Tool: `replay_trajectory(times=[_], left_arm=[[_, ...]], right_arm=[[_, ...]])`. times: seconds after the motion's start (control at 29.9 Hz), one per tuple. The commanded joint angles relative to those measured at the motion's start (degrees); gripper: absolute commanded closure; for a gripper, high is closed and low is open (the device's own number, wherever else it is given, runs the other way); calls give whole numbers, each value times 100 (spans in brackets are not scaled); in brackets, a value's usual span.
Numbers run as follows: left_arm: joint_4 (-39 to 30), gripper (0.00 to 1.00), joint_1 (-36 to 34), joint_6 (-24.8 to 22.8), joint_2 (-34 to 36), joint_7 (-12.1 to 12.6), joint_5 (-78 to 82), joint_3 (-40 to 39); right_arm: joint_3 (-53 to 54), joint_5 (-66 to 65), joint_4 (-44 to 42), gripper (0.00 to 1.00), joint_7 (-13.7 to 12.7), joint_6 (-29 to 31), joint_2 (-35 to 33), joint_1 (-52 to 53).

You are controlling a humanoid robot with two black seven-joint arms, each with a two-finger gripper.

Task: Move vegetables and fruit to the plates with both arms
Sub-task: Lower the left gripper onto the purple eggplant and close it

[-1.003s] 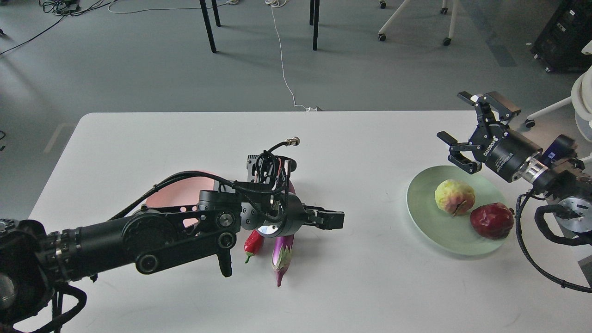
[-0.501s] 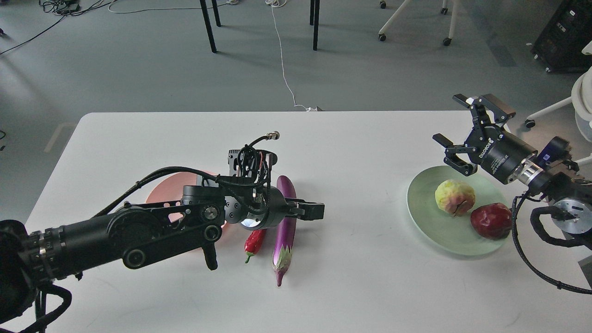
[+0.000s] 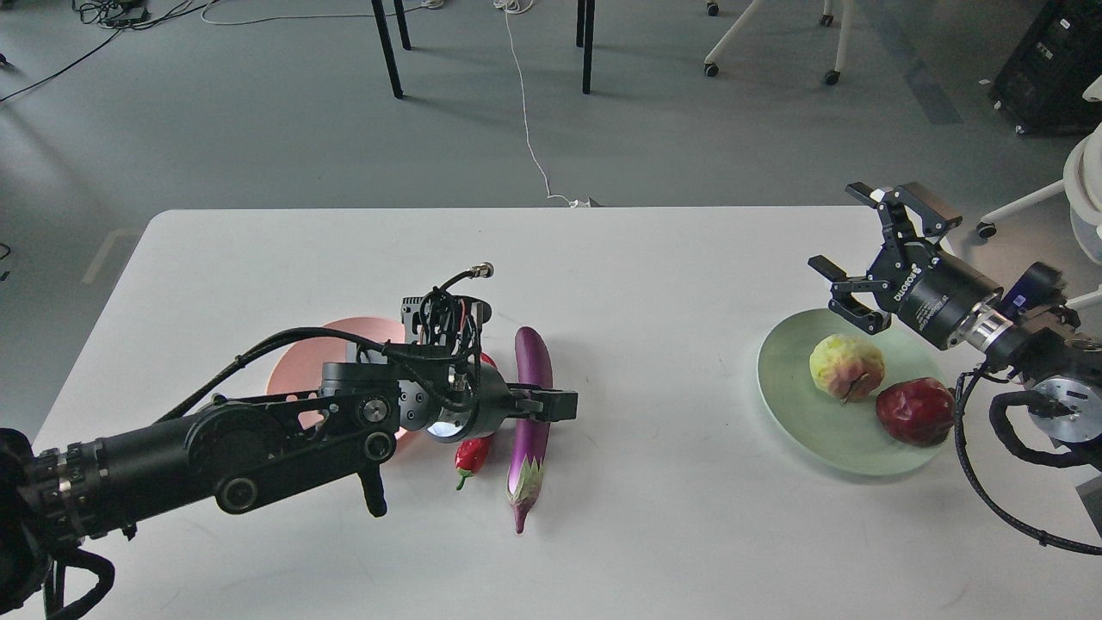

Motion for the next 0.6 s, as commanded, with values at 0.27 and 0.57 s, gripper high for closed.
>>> replay_trajectory(times=[0.27,0.57], left_arm=[[110,5,103,12,-58,0,17,1],[136,58,103,-50,-76,0,-27,10]], right_arm=[[15,0,8,2,0,0,-52,-17],[15,0,-1,2,0,0,-52,-53]])
